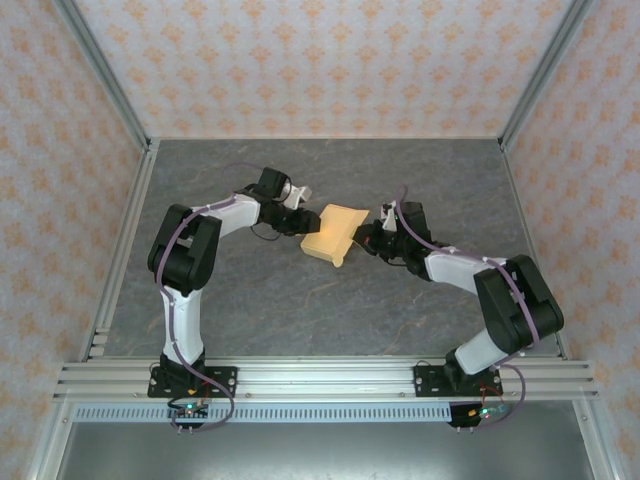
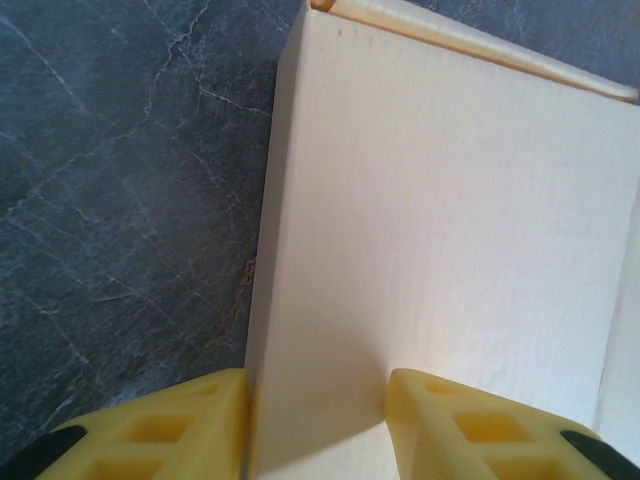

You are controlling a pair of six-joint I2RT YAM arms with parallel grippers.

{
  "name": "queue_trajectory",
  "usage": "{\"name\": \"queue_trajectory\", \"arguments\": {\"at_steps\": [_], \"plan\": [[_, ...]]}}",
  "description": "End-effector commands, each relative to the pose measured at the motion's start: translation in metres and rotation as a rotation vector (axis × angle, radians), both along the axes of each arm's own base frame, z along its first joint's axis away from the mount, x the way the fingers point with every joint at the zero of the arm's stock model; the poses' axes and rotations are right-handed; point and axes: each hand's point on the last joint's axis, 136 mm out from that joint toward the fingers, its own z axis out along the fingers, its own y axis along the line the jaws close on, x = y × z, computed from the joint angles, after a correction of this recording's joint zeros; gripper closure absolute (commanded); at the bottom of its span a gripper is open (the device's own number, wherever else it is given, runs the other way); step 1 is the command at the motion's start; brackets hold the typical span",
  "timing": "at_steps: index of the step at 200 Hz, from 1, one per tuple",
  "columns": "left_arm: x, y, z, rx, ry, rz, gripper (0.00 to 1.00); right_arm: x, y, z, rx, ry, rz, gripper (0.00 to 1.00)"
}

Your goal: Fold the paper box

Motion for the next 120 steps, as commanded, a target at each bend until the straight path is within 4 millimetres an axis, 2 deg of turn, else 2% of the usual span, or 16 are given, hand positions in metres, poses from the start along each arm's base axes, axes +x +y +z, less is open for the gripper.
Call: {"name": "queue_trajectory", "arguments": {"at_steps": [1, 58, 88, 120], "plan": [[-0.0352, -0.0212, -0.0177, 0.002, 0.112, -0.089, 0.58, 0.0115, 0.0074, 0.0363, 0.031, -0.129, 0.013, 1.00], [-0.0345, -0.0239, -0.0111, -0.011, 0.102, -0.095, 0.57, 0.0113, 0.0062, 0.0377, 0.021, -0.131, 0.009, 1.00], [-0.0366, -0.0255, -0.0152, -0.004, 0.111, -0.100, 0.57, 0.0122, 0.0068, 0.0330, 0.012, -0.113, 0.007, 1.00], [-0.0363, -0.0268, -0.0157, -0.003, 0.111, -0.103, 0.57, 0.0120, 0.0068, 0.0372, 0.013, -0.123, 0.005, 1.00]]}}
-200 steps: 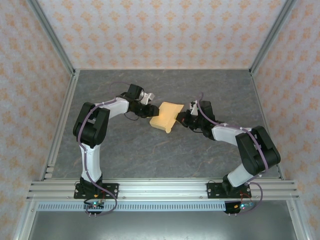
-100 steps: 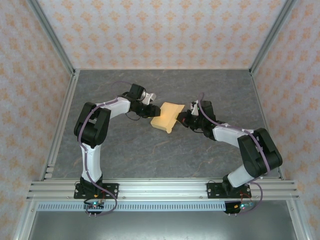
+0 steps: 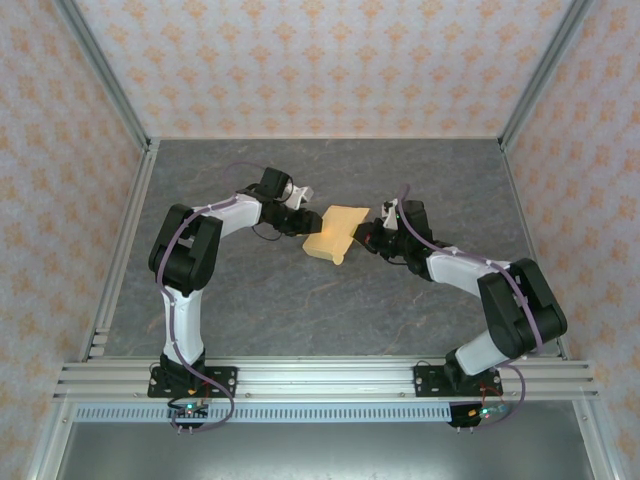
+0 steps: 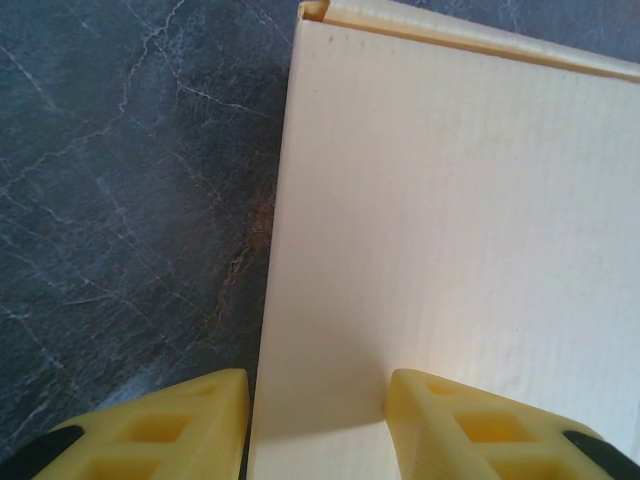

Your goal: Fold the paper box

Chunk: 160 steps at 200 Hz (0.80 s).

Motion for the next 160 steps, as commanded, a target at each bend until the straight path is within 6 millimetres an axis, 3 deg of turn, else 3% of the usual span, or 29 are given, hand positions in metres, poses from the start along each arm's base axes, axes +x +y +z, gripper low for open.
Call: {"name": "queue_trajectory", "arguments": {"at_steps": [1, 89, 160], "plan": [[-0.035, -0.023, -0.016, -0.003, 0.108, -0.094, 0.57, 0.012, 0.008, 0.030, 0.011, -0.111, 0.010, 1.00], [-0.033, -0.025, -0.011, -0.006, 0.103, -0.099, 0.56, 0.014, 0.008, 0.036, 0.005, -0.118, 0.011, 1.00], [-0.033, -0.027, -0.015, -0.003, 0.110, -0.107, 0.56, 0.017, 0.010, 0.018, -0.029, -0.069, 0.002, 1.00]]}}
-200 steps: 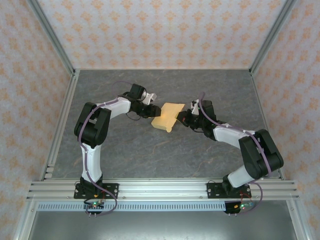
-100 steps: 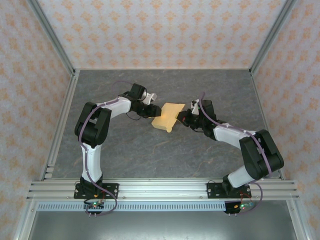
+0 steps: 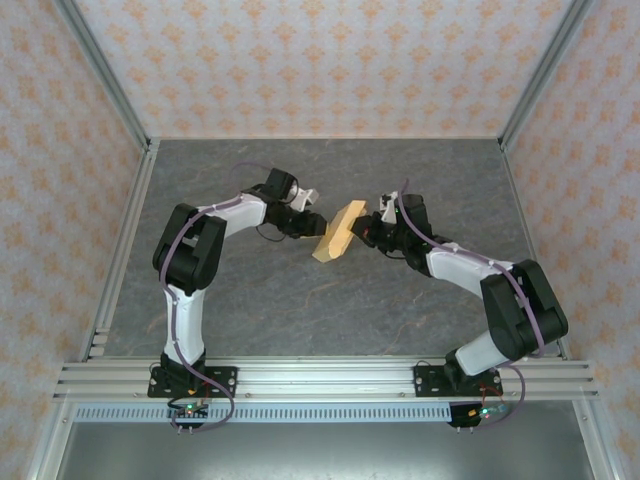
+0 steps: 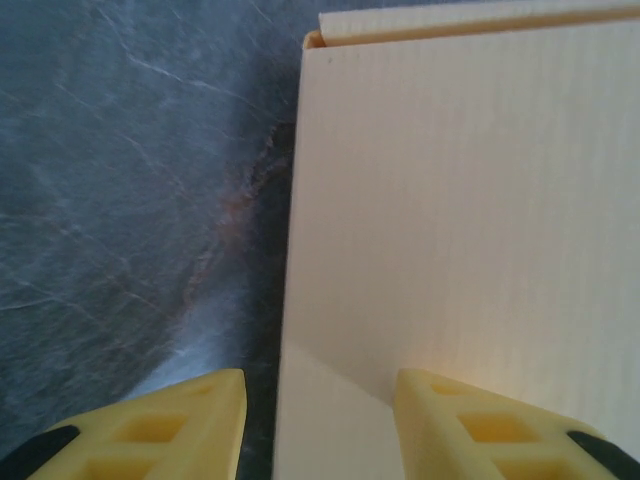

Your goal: Fold the paper box

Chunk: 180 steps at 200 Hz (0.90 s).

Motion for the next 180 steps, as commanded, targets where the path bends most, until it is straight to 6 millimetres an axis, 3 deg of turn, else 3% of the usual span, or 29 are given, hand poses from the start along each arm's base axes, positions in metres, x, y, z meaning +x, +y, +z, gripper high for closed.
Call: {"name": "queue_trajectory", "arguments": {"at_steps": [1, 71, 115, 123, 140, 152, 180], "plan": [[-0.025, -0.015, -0.011, -0.007, 0.082, -0.072, 0.56, 0.009, 0.003, -0.002, -0.042, -0.032, -0.009, 1.00], [-0.018, -0.012, -0.001, 0.028, 0.044, -0.057, 0.55, 0.005, -0.005, -0.031, -0.154, 0.030, -0.048, 1.00], [-0.005, 0.026, 0.017, 0.199, -0.121, 0.086, 0.49, 0.002, -0.007, -0.034, -0.190, 0.029, -0.050, 1.00], [-0.004, 0.038, 0.032, 0.229, -0.184, 0.141, 0.47, 0.001, -0.007, -0.034, -0.194, 0.030, -0.051, 1.00], [-0.011, 0.057, 0.046, 0.259, -0.282, 0.237, 0.42, 0.001, -0.008, -0.034, -0.197, 0.030, -0.052, 1.00], [-0.021, 0.060, 0.058, 0.245, -0.347, 0.263, 0.39, 0.002, -0.008, -0.035, -0.199, 0.035, -0.053, 1.00], [-0.056, 0.028, 0.081, 0.218, -0.534, 0.186, 0.31, 0.002, -0.007, -0.034, -0.201, 0.031, -0.049, 1.00]]}}
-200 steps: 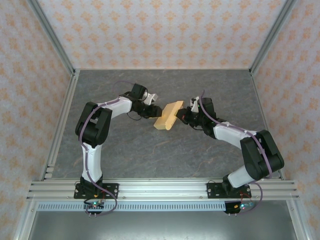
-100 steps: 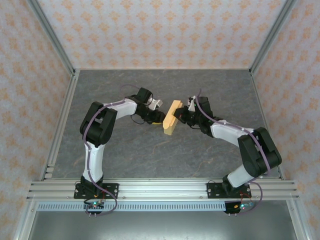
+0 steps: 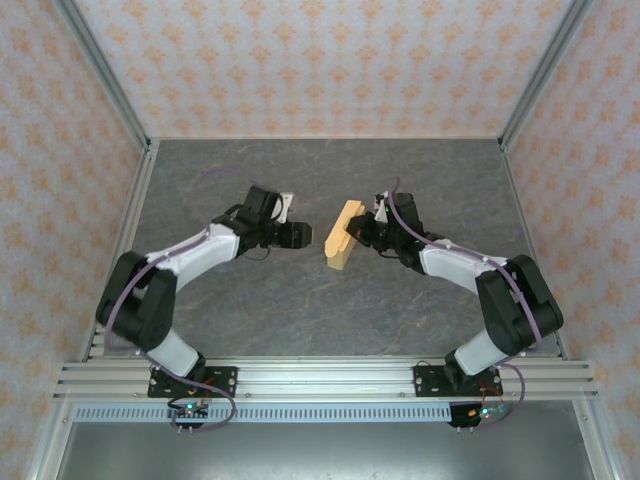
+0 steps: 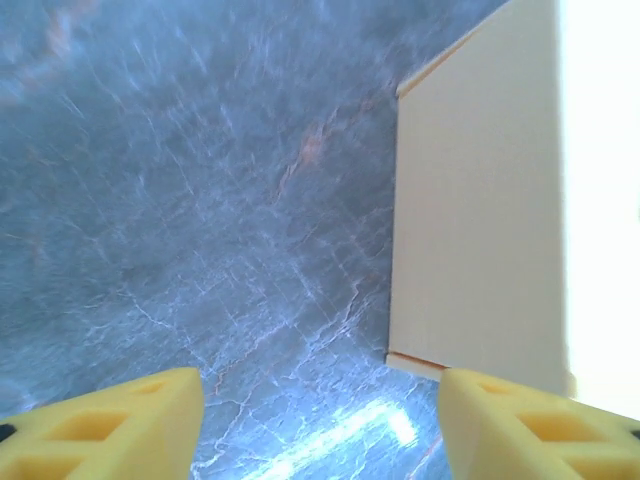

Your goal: Fold the paper box

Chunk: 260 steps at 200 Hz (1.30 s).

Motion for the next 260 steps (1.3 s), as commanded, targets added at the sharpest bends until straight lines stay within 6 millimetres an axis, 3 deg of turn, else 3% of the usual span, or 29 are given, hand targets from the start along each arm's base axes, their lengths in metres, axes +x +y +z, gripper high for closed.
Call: {"name": "queue_trajectory", "arguments": {"at_steps": [1, 21, 46, 140, 202, 260], "plan": [[-0.011, -0.025, 0.020, 0.024, -0.205, -0.031, 0.31, -0.004, -0.012, -0.024, -0.105, 0.047, -0.031, 1.00], [-0.025, -0.049, 0.027, 0.011, -0.299, -0.101, 0.25, -0.004, -0.012, -0.024, -0.106, 0.047, -0.032, 1.00], [-0.024, -0.066, 0.024, 0.059, -0.334, -0.154, 0.21, -0.004, -0.012, -0.024, -0.104, 0.049, -0.029, 1.00], [-0.012, -0.095, 0.010, 0.092, -0.329, -0.227, 0.19, -0.005, -0.013, -0.022, -0.104, 0.042, -0.029, 1.00], [-0.007, -0.103, -0.001, 0.098, -0.311, -0.247, 0.35, -0.006, -0.014, -0.023, -0.107, 0.048, -0.031, 1.00], [-0.007, -0.099, -0.005, 0.122, -0.312, -0.249, 0.49, -0.006, -0.014, -0.017, -0.110, 0.038, -0.033, 1.00]]}}
